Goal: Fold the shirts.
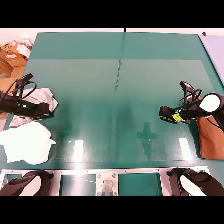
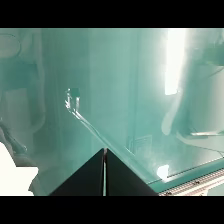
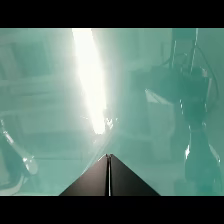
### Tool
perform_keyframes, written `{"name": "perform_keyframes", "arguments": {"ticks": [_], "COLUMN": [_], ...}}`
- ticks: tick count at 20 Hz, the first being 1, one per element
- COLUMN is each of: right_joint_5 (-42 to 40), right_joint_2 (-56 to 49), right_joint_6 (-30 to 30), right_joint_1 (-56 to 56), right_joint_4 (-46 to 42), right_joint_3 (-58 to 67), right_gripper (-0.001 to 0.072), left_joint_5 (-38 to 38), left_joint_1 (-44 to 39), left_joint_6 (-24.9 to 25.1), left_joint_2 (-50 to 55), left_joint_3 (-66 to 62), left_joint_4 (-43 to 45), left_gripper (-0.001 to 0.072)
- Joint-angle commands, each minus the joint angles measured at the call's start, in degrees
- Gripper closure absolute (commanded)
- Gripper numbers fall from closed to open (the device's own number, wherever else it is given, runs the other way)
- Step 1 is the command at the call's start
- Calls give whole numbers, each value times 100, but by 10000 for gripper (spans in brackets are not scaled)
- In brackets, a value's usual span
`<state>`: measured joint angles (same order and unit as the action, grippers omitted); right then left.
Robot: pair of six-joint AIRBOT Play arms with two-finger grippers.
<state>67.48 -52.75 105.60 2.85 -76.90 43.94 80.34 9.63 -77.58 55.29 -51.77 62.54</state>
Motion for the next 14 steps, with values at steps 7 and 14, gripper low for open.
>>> {"name": "perform_keyframes", "arguments": {"ticks": [7, 14], "right_joint_5": [2, -249], "right_joint_2": [4, 4], "right_joint_6": [2, 2], "right_joint_1": [4, 2], "right_joint_4": [2, -2], "right_joint_3": [0, 0], "right_gripper": [699, 699], "left_joint_5": [0, -608], "left_joint_1": [-2, -2], "left_joint_6": [2, 2], "left_joint_2": [-4, -4], "left_joint_3": [2, 2], "left_joint_4": [0, -149], "left_gripper": [685, 685]}}
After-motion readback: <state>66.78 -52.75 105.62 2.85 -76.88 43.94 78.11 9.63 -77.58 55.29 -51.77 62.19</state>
